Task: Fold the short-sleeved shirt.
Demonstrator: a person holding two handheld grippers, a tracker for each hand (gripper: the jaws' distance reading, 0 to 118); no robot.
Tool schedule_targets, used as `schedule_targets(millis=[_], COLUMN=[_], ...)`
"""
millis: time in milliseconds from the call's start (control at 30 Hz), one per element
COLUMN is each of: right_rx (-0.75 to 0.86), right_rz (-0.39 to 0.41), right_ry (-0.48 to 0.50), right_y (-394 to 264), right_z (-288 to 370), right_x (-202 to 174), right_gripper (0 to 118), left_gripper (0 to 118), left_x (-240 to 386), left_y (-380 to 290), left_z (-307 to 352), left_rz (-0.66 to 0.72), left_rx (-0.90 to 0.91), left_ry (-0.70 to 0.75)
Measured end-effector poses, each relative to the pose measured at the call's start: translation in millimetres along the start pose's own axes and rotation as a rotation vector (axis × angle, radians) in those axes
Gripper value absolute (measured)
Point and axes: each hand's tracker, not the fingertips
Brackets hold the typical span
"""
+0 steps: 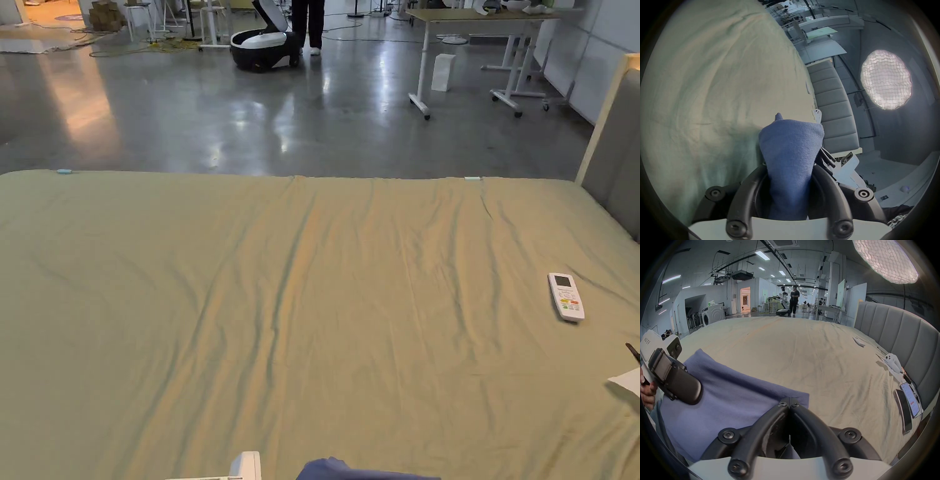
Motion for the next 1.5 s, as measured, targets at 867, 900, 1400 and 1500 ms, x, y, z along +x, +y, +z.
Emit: schedule_targets(millis=[867, 900, 1400, 1500], right_rx=[0.322, 0.323, 0.29, 0.291], right_rz=[0.003, 0.006, 0.032, 0.033], right_ry=[-0.08, -0.08, -0.077, -0.076], right_y=[142, 142, 134, 133], right_z=[48, 47, 41, 41], right_x=[29, 27, 15, 16], right_gripper=[0, 0, 0, 0], left_gripper=[27, 27, 57, 60], left_x=[-90, -65, -83, -85], left_y=[148, 143, 148, 150], left_z=[365, 361, 401, 406], left_rz=[0.031, 0.034, 0.043, 0.002], left_rx=[0.07, 0.07, 0.08, 0.113], left_ry=[0.67, 0.713, 1.068, 1.189])
